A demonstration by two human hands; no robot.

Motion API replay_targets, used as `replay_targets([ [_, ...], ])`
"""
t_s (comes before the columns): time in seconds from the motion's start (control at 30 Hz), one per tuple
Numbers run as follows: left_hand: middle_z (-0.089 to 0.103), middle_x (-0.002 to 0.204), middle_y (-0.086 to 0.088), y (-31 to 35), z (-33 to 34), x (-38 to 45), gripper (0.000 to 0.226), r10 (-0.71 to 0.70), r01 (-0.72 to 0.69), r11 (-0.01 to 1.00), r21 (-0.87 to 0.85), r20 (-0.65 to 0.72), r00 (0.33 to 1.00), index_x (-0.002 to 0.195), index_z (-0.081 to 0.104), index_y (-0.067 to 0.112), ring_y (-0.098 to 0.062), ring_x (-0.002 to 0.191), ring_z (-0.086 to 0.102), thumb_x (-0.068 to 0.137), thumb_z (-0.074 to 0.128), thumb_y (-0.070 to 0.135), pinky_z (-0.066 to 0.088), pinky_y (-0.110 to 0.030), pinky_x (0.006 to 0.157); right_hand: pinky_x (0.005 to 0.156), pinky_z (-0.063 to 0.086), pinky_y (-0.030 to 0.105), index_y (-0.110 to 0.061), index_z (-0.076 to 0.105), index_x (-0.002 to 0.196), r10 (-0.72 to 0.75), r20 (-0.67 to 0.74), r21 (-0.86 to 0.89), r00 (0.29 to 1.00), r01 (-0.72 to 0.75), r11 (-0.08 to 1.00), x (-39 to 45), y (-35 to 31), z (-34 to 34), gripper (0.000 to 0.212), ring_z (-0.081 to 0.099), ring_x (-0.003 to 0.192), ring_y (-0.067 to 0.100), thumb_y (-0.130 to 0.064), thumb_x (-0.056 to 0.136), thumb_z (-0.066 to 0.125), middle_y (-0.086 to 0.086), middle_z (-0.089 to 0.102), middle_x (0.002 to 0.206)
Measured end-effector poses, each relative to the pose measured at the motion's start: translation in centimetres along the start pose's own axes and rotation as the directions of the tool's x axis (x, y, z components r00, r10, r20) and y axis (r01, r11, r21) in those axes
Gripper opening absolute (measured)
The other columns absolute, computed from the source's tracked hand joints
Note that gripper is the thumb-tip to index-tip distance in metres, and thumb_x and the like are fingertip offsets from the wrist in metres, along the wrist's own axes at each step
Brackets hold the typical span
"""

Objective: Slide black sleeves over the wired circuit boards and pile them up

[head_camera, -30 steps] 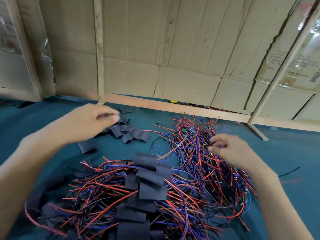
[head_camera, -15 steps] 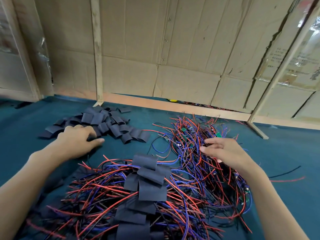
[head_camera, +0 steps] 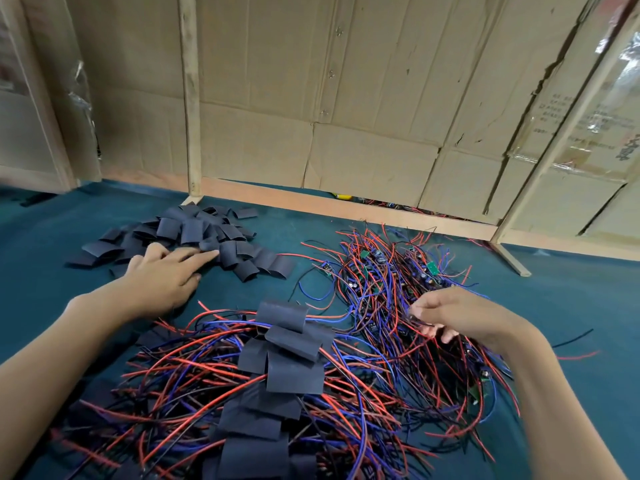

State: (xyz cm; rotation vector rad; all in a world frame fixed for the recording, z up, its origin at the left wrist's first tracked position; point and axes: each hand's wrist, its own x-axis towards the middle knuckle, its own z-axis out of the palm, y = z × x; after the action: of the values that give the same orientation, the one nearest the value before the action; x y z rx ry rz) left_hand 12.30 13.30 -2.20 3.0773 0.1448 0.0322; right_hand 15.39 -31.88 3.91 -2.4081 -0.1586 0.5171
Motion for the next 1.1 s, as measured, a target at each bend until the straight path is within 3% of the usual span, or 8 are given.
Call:
replay_targets([
  [0.17,0.038,0.143,-0.009,-0.2,-0.9,0.0,0.059,-0.026,0.027,0.998,-0.052,0.020,0.999,0.155,0.020,0.035,-0.037,0.125,0.041,0.102,0.043,0.030,0.036,-0.043,0.107,0.060,0.051,0.028,-0.006,0.070,0.102,-0.027,0.078,0.041,0.997,0.024,0.999,-0.4,0.2,-0.2,0.020,0.059,0.076,0.015,0.001,0.084,0.074,0.006,0.065,0.096],
  [0.3,0.049,0.136,-0.015,-1.3,-2.8,0.1,0.057,0.022,-0.015,0.998,-0.063,0.103,0.994,0.150,0.040,0.023,-0.029,0.126,0.048,0.095,0.059,0.020,0.038,-0.029,0.102,0.056,0.050,0.032,-0.005,0.068,0.099,0.038,0.056,-0.042,0.998,-0.035,0.999,-0.5,-0.3,-0.2,0.026,0.057,0.064,0.017,-0.001,0.077,0.081,0.008,0.061,0.077],
  [0.53,0.069,0.103,0.002,-3.6,-4.5,-0.1,0.039,-0.063,0.061,0.998,0.016,0.188,0.980,0.119,0.062,0.025,-0.003,0.062,0.061,0.081,0.067,0.014,0.048,-0.018,0.064,0.057,0.054,0.028,-0.016,0.072,0.095,0.019,-0.019,-0.108,1.000,-0.021,0.994,-2.6,-1.1,-2.2,0.029,0.062,0.066,0.017,-0.025,0.073,0.089,0.007,0.064,0.076],
  [0.6,0.071,0.105,-0.001,-4.0,-4.5,0.0,0.020,-0.074,0.053,0.991,0.120,0.176,0.982,0.093,0.056,0.024,-0.011,0.079,0.064,0.079,0.069,0.020,0.051,-0.028,0.080,0.056,0.055,0.028,-0.013,0.074,0.092,0.006,-0.071,0.001,0.997,-0.006,1.000,-3.3,-1.2,-3.1,0.027,0.063,0.063,0.015,-0.023,0.071,0.089,0.005,0.066,0.071],
  [0.73,0.067,0.101,0.012,-4.3,-4.5,-0.1,0.022,-0.115,0.080,0.969,0.235,0.136,0.984,0.093,0.067,0.032,-0.017,0.100,0.061,0.081,0.065,0.051,0.051,-0.031,0.085,0.053,0.058,0.023,-0.009,0.076,0.090,-0.020,-0.307,0.160,0.951,0.072,0.984,-4.6,-1.3,-4.9,0.018,0.066,0.056,0.013,-0.013,0.075,0.086,0.007,0.070,0.065],
  [0.87,0.070,0.093,0.010,-3.8,-4.7,-0.5,0.027,-0.112,0.106,0.988,0.110,0.049,0.992,0.089,0.066,0.033,-0.020,0.097,0.063,0.075,0.064,0.056,0.051,-0.031,0.087,0.058,0.060,0.023,-0.007,0.077,0.090,-0.062,-0.554,0.292,0.830,0.263,0.919,-5.6,-1.5,-6.0,0.013,0.067,0.056,0.015,-0.010,0.079,0.082,0.012,0.072,0.067],
  [1.0,0.076,0.095,0.007,-2.0,-6.1,-1.0,0.045,-0.105,0.043,0.976,-0.215,-0.290,0.951,0.116,0.067,0.028,-0.020,0.102,0.068,0.075,0.080,0.041,0.044,-0.031,0.090,0.063,0.062,0.032,0.001,0.070,0.092,-0.054,-0.713,0.443,0.699,0.509,0.738,-5.8,-2.9,-5.3,0.009,0.066,0.056,0.021,0.000,0.084,0.072,0.012,0.067,0.065],
  [1.1,0.068,0.089,0.025,-0.5,-8.2,-2.1,0.040,-0.088,-0.119,0.901,-0.418,-0.444,0.892,0.111,0.064,0.043,0.011,0.085,0.062,0.075,0.081,0.042,0.041,-0.016,0.088,0.060,0.059,0.033,-0.002,0.065,0.094,-0.053,-0.710,0.577,0.702,0.623,0.528,-5.7,-4.9,-4.1,0.009,0.060,0.057,0.021,0.005,0.088,0.062,0.009,0.063,0.068],
])
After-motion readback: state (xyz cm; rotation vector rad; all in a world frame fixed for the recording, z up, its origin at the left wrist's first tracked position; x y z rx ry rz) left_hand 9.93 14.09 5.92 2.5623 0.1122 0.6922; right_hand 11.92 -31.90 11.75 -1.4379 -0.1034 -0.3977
